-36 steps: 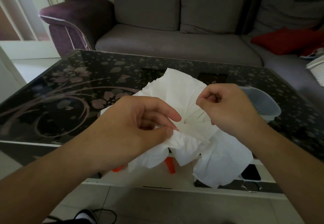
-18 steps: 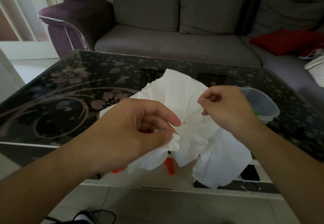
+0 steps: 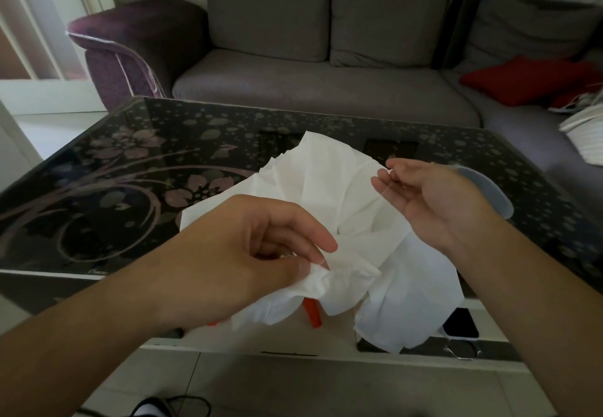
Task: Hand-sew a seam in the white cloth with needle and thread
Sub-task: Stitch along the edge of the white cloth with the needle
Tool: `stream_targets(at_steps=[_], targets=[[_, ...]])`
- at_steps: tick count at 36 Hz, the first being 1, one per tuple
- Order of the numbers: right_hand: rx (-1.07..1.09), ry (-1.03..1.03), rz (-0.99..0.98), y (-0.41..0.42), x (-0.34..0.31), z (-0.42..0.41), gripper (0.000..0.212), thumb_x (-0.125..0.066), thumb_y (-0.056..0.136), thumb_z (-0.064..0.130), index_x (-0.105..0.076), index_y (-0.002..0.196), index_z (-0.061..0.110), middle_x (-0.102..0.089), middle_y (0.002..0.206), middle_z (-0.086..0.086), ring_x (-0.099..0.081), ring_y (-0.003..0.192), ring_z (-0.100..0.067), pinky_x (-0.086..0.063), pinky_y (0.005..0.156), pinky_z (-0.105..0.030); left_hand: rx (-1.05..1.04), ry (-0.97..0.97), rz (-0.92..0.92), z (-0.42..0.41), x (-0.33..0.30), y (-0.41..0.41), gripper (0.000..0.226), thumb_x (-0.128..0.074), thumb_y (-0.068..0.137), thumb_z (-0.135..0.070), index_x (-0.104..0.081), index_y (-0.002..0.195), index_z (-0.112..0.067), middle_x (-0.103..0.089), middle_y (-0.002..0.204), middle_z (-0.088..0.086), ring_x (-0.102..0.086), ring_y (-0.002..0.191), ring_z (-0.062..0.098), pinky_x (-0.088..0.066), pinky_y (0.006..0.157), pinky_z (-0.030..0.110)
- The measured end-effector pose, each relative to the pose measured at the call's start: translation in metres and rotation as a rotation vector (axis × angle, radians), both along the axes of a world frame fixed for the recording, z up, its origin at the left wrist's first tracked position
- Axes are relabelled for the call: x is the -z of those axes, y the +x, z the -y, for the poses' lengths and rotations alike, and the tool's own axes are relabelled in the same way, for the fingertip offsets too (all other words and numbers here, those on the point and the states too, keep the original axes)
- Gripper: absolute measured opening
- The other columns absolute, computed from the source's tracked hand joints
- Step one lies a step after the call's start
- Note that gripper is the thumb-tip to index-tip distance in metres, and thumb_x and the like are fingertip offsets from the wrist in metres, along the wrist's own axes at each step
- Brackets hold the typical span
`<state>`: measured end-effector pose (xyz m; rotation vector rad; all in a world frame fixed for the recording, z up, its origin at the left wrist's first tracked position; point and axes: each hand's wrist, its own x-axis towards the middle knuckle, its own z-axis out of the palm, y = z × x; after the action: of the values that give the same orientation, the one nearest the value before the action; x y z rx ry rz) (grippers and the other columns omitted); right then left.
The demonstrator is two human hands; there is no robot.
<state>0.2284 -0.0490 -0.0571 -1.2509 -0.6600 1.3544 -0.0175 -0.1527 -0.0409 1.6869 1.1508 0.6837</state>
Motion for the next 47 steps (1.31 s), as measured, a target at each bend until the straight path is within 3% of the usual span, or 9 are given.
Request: stream_targets(at_steps=[5, 9, 12, 16, 22, 27, 33, 39, 47], targets=[[0.032, -0.009, -0.117, 0.008, -0.001, -0.003, 0.018, -0.056, 0.101, -0.001, -0.071, 0.111, 0.0, -0.071, 0.105, -0.013, -0.071, 0.084, -0.015, -0.062, 0.07, -0.029, 0.031, -0.034, 0.02, -0.001, 0.0, -0.002, 0.041, -0.065, 0.095, 0.006, -0.08, 0.1, -0.031, -0.08, 0.101, 0.0, -0.076, 0.099, 0.019, -0.06, 0.092, 0.035], [0.046, -0.022, -0.249, 0.01, -0.004, -0.005, 0.021, -0.056, 0.097, -0.003, -0.067, 0.115, -0.004, -0.059, 0.091, -0.011, -0.052, 0.067, -0.012, -0.051, 0.054, -0.02, 0.063, -0.055, -0.005, -0.002, -0.001, -0.002, 0.044, -0.062, 0.095, 0.008, -0.08, 0.1, -0.031, -0.08, 0.101, -0.001, -0.076, 0.1, 0.017, -0.059, 0.088, 0.029], [0.034, -0.036, -0.234, 0.013, -0.004, -0.007, 0.031, -0.053, 0.097, -0.003, -0.059, 0.127, -0.004, -0.045, 0.072, -0.005, -0.041, 0.057, -0.01, -0.037, 0.047, -0.02, 0.067, -0.053, -0.017, -0.002, -0.002, 0.0, 0.046, -0.061, 0.096, 0.009, -0.08, 0.101, -0.033, -0.08, 0.101, -0.002, -0.075, 0.101, 0.016, -0.059, 0.089, 0.029], [0.066, -0.068, -0.159, 0.017, -0.001, -0.011, 0.052, -0.055, 0.093, -0.005, -0.048, 0.145, -0.003, -0.038, 0.068, -0.003, -0.036, 0.049, -0.009, -0.031, 0.044, -0.022, 0.05, -0.035, -0.035, -0.003, -0.001, 0.001, 0.048, -0.061, 0.095, 0.009, -0.08, 0.099, -0.035, -0.08, 0.101, -0.003, -0.075, 0.101, 0.015, -0.059, 0.092, 0.032], [-0.03, -0.131, -0.019, 0.02, 0.001, -0.012, 0.029, -0.057, 0.093, -0.005, -0.062, 0.121, -0.007, -0.033, 0.069, -0.003, -0.029, 0.052, -0.01, -0.03, 0.046, -0.022, 0.039, -0.02, -0.046, -0.004, -0.002, 0.0, 0.047, -0.061, 0.094, 0.008, -0.08, 0.099, -0.035, -0.08, 0.1, -0.002, -0.075, 0.099, 0.017, -0.059, 0.092, 0.035], [-0.08, -0.122, 0.047, 0.026, -0.001, -0.014, 0.019, -0.057, 0.099, -0.001, -0.064, 0.116, -0.003, -0.035, 0.065, -0.001, -0.031, 0.052, -0.009, -0.032, 0.053, -0.023, 0.024, -0.01, -0.03, -0.005, -0.003, 0.0, 0.046, -0.062, 0.095, 0.007, -0.08, 0.098, -0.035, -0.08, 0.099, -0.003, -0.076, 0.096, 0.015, -0.057, 0.089, 0.031], [-0.071, 0.097, -0.074, 0.035, -0.02, -0.007, 0.016, -0.048, 0.102, 0.002, -0.064, 0.101, 0.001, -0.047, 0.075, -0.002, -0.038, 0.05, -0.006, -0.035, 0.043, -0.019, -0.047, -0.006, -0.046, -0.01, 0.0, 0.0, 0.045, -0.062, 0.095, 0.005, -0.08, 0.095, -0.037, -0.08, 0.098, -0.006, -0.075, 0.099, 0.012, -0.058, 0.092, 0.037], [-0.146, 0.371, -0.201, 0.042, -0.044, 0.012, 0.019, -0.045, 0.105, 0.013, -0.061, 0.096, 0.015, -0.054, 0.072, 0.003, -0.037, 0.051, -0.007, -0.037, 0.047, -0.019, -0.111, 0.038, -0.103, -0.009, 0.004, -0.001, 0.039, -0.065, 0.095, -0.003, -0.079, 0.095, -0.039, -0.079, 0.097, -0.011, -0.074, 0.099, 0.008, -0.059, 0.098, 0.041], [-0.153, 0.499, -0.163, 0.032, -0.052, 0.025, 0.018, -0.043, 0.106, 0.018, -0.058, 0.097, 0.021, -0.05, 0.071, 0.006, -0.036, 0.053, -0.008, -0.042, 0.053, -0.022, -0.115, 0.037, -0.065, -0.006, 0.004, -0.003, 0.03, -0.068, 0.095, -0.008, -0.08, 0.097, -0.034, -0.079, 0.099, -0.01, -0.074, 0.099, 0.009, -0.058, 0.097, 0.037]])
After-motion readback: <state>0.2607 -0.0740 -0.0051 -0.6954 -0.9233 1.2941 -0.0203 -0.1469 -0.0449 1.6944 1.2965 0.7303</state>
